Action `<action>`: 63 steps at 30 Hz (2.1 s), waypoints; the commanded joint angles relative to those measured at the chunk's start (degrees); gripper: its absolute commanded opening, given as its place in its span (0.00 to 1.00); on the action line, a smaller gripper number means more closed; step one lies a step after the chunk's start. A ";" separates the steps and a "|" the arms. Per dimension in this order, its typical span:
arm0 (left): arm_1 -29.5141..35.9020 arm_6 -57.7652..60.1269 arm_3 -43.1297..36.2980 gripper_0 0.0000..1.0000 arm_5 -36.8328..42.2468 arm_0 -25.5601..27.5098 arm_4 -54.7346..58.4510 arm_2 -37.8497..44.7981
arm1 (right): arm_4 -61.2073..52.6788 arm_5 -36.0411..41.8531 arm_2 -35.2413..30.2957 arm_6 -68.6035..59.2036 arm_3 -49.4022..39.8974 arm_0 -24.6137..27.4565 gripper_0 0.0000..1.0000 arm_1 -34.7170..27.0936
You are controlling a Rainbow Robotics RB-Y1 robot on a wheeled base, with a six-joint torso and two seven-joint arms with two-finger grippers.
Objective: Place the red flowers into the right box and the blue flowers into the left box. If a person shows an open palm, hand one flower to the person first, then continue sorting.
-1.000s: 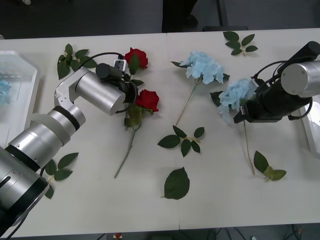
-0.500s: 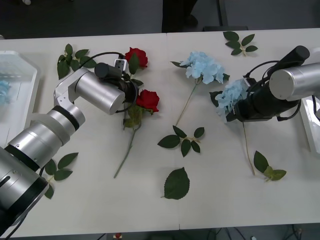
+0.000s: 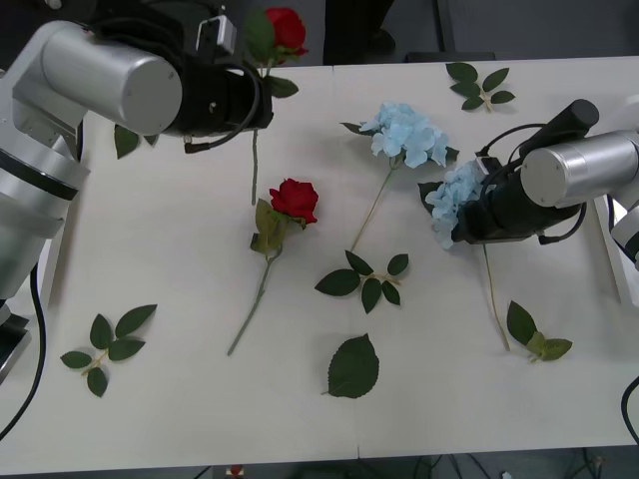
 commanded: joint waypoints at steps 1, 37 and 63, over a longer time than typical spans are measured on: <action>0.90 -2.04 -15.07 0.00 -1.45 4.88 0.53 5.63 | 1.34 -0.74 -0.53 -1.76 -0.24 0.56 0.36 1.33; -26.70 37.25 -17.62 0.00 -49.27 21.85 -46.32 -11.69 | 0.03 4.62 -8.53 4.22 2.22 0.47 0.27 -5.79; -28.81 44.10 -15.95 0.00 -49.27 21.49 -49.66 -11.42 | -34.87 15.25 -17.23 32.08 3.54 0.39 1.00 -14.57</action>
